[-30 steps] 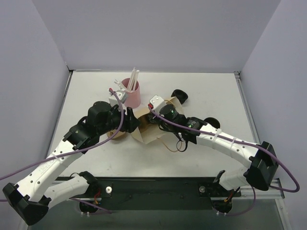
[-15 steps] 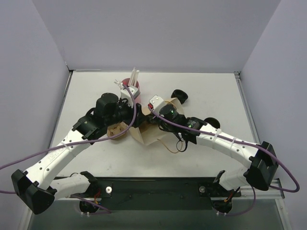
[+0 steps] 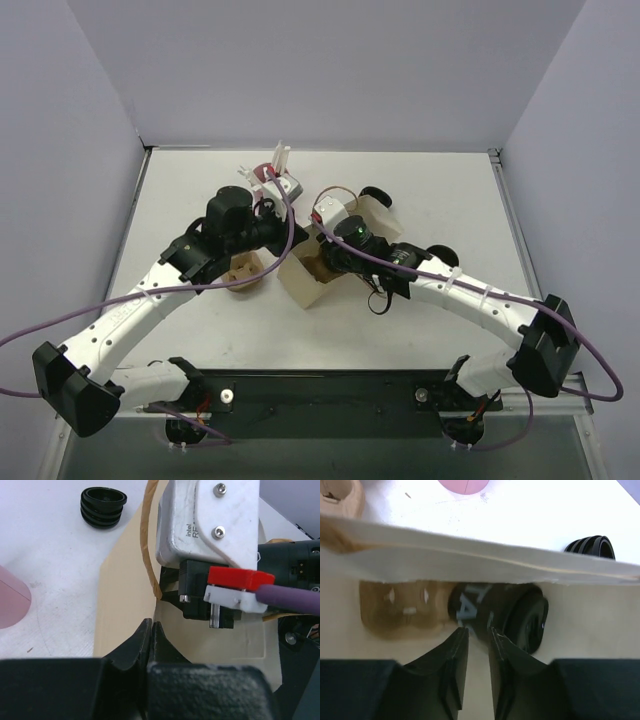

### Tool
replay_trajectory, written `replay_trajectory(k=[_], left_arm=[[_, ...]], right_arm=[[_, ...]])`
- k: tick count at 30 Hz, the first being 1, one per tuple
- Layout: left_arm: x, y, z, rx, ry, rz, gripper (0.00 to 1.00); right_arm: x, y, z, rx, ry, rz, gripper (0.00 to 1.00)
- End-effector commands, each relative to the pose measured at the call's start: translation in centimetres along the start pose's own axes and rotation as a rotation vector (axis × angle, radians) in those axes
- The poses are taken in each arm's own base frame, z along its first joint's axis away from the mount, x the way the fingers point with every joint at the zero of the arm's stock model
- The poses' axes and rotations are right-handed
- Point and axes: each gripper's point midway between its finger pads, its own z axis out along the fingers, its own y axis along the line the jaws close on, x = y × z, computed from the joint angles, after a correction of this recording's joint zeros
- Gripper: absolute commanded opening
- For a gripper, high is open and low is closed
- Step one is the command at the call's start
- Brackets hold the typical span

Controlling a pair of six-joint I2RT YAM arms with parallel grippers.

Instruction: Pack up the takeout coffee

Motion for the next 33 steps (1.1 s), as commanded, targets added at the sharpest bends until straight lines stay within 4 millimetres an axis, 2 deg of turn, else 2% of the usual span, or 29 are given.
replay_trajectory(k=[1, 4, 5, 6, 10, 13, 15, 16, 17, 18, 19, 20, 21, 22, 23, 24, 25, 29, 31, 33], left_arm=[[-3.2, -2.8, -0.8, 0.139, -0.108, 0.035, 0.00], [-2.3, -4.2, -1.0, 0.207, -0.115, 0.055, 0.00], [-2.3, -4.4, -1.0, 0.217, -0.127, 0.068, 0.00], [-1.6, -5.0, -1.1, 0.232, -0.123, 0.082, 0.00], [-1.5, -6.1, -1.2, 0.223, -0.164, 0.191, 0.00], [-2.3, -6.0, -1.2, 0.163, -0.219, 0.265, 0.00], [-3.4, -5.0, -1.2, 0.097, -0.246, 0.267, 0.00], [-4.7, -4.6, -1.5, 0.058, -0.266, 0.255, 0.00], [-4.7, -3.8, -1.5, 0.008, -0.244, 0.227, 0.00], [-5.1, -1.3, -1.5, -0.137, -0.234, 0.187, 0.09], [-5.3, -0.5, -1.8, -0.197, -0.225, 0.094, 0.18], [-5.5, 0.4, -2.8, -0.270, -0.181, 0.039, 0.33], [-5.2, 1.5, -3.6, -0.356, -0.166, -0.076, 0.41], [-3.3, 2.1, -4.9, -0.411, -0.069, -0.122, 0.47], [-4.2, 1.8, -6.3, -0.425, -0.075, -0.177, 0.51], [-3.9, 1.2, -7.1, -0.417, -0.055, -0.263, 0.52], [-2.2, 0.8, -8.1, -0.415, 0.017, -0.290, 0.52], [-2.1, -1.7, -11.5, -0.348, -0.004, -0.505, 0.54], [-2.6, -3.1, -11.7, -0.280, -0.033, -0.604, 0.55], [-3.1, -4.0, -12.0, -0.240, -0.042, -0.663, 0.66]], right_arm=[[-2.0, -0.5, -2.2, -0.009, -0.095, 0.086, 0.35], [-1.4, -0.8, -3.3, -0.012, -0.093, 0.106, 0.46], [-0.4, -0.8, -3.3, -0.012, -0.070, 0.099, 0.49], [-0.1, -0.9, -3.5, -0.010, -0.067, 0.085, 0.50], [1.0, -2.2, -4.1, 0.012, -0.036, 0.039, 0.54], [1.5, -2.5, -4.6, 0.007, -0.023, 0.016, 0.55], [2.0, -2.0, -4.8, -0.021, -0.002, 0.009, 0.55], [2.1, -1.9, -5.0, -0.024, 0.001, 0.024, 0.54], [2.3, -1.8, -5.1, -0.027, 0.008, 0.033, 0.53], [2.4, -1.9, -5.2, -0.017, 0.008, 0.043, 0.52], [2.4, -1.8, -5.4, -0.011, 0.002, 0.071, 0.51], [2.3, -1.8, -5.4, -0.007, -0.001, 0.079, 0.50], [2.1, -1.8, -5.6, 0.014, -0.009, 0.077, 0.50], [2.0, -1.7, -5.6, 0.025, -0.009, 0.077, 0.49], [1.9, -1.8, -5.6, 0.035, -0.011, 0.075, 0.49], [1.9, -1.6, -5.6, 0.040, -0.010, 0.097, 0.49], [1.8, -1.5, -5.4, 0.038, -0.011, 0.107, 0.49], [1.6, -0.5, -4.9, 0.055, -0.017, 0.127, 0.48], [1.3, 0.1, -4.7, 0.054, -0.023, 0.135, 0.48], [1.1, 0.5, -4.6, 0.057, -0.029, 0.154, 0.48]])
